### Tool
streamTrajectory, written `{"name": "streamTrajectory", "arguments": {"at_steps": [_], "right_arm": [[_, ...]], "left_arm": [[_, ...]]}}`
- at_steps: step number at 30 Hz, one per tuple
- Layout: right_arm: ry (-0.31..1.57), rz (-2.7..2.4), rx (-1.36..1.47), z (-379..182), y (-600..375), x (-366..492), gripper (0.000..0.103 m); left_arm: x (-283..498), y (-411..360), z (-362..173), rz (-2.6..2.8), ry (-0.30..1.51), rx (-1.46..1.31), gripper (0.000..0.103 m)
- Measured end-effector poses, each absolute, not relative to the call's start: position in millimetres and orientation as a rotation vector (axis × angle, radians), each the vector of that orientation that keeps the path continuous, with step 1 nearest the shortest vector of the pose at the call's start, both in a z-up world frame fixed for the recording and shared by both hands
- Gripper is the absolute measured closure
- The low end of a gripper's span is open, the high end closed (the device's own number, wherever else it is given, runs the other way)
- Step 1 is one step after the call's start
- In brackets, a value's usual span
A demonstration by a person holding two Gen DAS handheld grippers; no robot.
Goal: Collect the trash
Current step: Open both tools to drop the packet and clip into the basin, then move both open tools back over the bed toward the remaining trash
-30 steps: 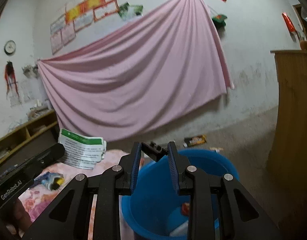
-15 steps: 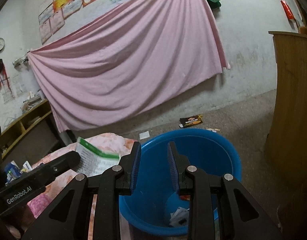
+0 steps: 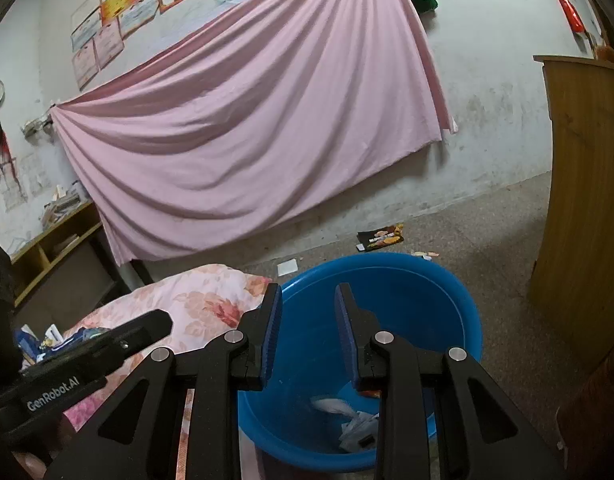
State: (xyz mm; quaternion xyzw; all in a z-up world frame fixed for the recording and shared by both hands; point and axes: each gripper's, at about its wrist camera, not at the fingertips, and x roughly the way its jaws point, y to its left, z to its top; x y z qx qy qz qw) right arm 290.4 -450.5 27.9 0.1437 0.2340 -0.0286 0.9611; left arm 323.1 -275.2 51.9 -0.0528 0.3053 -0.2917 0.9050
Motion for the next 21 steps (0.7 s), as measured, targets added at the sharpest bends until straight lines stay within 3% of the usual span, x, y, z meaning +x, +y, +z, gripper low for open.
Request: {"name": "streamTrajectory", "arguments": {"at_steps": [3, 8, 18, 20, 21], "right_arm": [[0.451, -0.051, 0.283, 31, -448, 289, 0.077], [0.394, -0.036, 0.248, 41, -438, 286, 0.073], [0.24, 0.015, 0.213, 69, -406, 281, 0.051], [0.202, 0.026, 0.219, 74, -400, 280, 0.04], [0.179, 0.033, 0.223, 77, -397, 278, 0.03]], "left_arm": [[318, -265, 59, -0.576, 0.584, -0.107, 0.081], [310, -243, 72, -0.521, 0.515, -0.093, 0.079], [284, -181, 93, -0.36, 0.356, -0.078, 0.041], [279, -167, 96, -0.325, 0.329, -0.08, 0.034], [276, -161, 96, -0.311, 0.319, -0.08, 0.022]]}}
